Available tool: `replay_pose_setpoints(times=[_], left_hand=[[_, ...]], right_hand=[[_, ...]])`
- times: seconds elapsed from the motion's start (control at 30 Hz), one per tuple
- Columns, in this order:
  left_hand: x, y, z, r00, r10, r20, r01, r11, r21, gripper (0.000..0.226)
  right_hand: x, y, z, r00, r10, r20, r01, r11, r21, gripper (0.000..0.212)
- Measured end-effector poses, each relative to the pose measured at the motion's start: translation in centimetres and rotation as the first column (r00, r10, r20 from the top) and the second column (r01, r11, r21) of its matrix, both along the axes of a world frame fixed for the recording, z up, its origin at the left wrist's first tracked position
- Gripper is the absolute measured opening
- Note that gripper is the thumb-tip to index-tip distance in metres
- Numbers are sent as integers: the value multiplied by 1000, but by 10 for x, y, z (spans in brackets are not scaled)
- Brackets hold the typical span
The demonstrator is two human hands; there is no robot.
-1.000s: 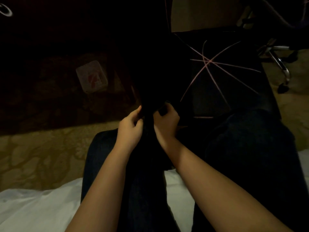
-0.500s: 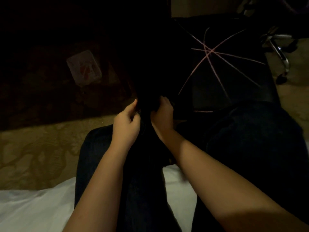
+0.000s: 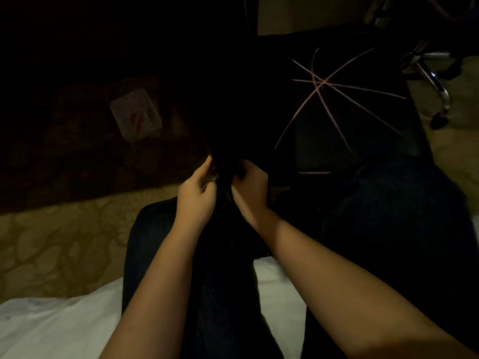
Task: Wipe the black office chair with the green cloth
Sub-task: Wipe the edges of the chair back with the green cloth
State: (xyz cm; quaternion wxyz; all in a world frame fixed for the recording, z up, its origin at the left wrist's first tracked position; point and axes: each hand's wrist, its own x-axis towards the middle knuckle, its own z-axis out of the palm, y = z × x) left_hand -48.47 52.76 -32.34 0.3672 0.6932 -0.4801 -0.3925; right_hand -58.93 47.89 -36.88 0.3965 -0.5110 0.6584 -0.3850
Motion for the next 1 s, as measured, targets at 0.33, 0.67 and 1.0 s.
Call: replay_pose_setpoints(times=[0.33,0.67,1.0], left_hand=[[-7,2,7,1000,-4,-22,4,1000,-4,55],[-3,-1,-2,1000,-3,30,3,1000,-18,55],[3,-1,-17,1000,1,17,0,1000,-29,57]], right_hand=[[1,6,18,969,188,-162,-199,979,-53,23],[5,-6,-4,916,274,-293,-254,961,106,25],[1,-16,-56,947,295,-124,-248,922,298,23]])
